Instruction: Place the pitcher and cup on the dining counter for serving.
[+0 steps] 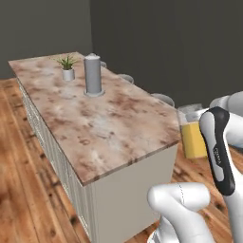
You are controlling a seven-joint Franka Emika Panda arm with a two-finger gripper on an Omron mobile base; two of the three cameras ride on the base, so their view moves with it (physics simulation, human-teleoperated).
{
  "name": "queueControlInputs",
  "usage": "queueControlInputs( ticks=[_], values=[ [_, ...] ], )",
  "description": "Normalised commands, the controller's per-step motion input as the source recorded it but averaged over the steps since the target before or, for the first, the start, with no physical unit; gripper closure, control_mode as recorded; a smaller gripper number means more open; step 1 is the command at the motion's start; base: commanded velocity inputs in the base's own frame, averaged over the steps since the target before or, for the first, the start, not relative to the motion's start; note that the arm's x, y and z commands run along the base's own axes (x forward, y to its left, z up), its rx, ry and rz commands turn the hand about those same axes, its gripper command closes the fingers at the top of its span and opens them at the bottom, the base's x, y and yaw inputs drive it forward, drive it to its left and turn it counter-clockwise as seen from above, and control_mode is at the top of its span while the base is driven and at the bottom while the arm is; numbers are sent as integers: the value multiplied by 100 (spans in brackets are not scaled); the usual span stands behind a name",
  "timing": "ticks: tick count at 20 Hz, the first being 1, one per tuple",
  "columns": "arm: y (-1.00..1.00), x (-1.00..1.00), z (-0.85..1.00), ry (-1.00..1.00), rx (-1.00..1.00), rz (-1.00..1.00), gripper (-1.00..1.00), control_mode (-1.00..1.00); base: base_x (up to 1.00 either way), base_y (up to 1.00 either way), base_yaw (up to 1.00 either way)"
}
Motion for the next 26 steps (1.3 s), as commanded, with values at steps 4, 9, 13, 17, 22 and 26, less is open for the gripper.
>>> queueControlInputs(
  ticks=[4,9,13,17,22,26],
  values=[
    [0,0,0,0,0,0,100,100,46,-32,47],
    [-3,63,-8,0,2,38,100,-100,12,-4,10],
    [1,100,-15,0,6,46,100,-100,0,0,0],
    [21,100,-9,0,9,44,100,-100,0,0,0],
    [36,100,-3,0,14,43,100,-100,0,0,0],
    [30,100,0,0,19,40,100,-100,0,0,0]
  ],
)
